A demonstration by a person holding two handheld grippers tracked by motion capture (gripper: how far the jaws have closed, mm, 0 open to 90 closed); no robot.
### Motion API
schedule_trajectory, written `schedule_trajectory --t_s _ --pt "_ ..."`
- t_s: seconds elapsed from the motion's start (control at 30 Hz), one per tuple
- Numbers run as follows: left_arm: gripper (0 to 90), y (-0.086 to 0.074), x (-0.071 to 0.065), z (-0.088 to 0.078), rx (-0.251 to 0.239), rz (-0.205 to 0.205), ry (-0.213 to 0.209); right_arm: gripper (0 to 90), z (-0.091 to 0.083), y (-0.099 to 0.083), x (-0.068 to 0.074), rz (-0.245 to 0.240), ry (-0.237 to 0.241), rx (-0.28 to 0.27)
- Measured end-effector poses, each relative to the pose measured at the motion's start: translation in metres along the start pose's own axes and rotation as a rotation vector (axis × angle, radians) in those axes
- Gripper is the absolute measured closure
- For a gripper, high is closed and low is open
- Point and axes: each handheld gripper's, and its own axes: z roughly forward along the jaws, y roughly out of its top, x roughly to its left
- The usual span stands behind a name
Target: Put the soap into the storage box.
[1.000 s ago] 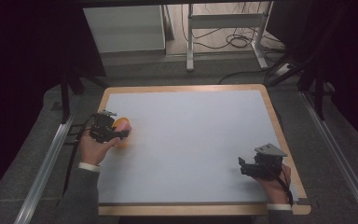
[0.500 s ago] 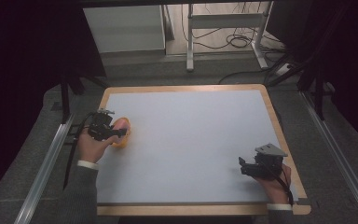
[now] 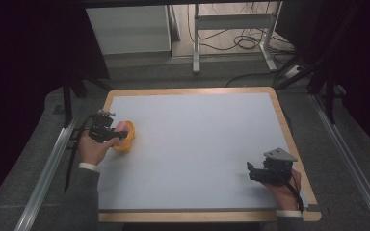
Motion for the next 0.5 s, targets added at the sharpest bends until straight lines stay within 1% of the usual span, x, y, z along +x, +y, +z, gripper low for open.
schedule_trajectory --t_s 0.27,0.4,0.5 --pt "60.0 -0.002 0.008 0.009 0.014 -0.023 0.009 4.3 0.001 0.0 0.001 -0.003 0.001 0.004" --pt "60.0 -0.003 0.009 0.015 0.029 -0.026 0.01 4.3 0.001 -0.001 0.001 -0.003 0.0 0.003" --pt "59.9 -0.003 0.008 0.019 0.042 -0.021 0.009 4.3 0.002 -0.001 0.001 -0.005 -0.001 0.006"
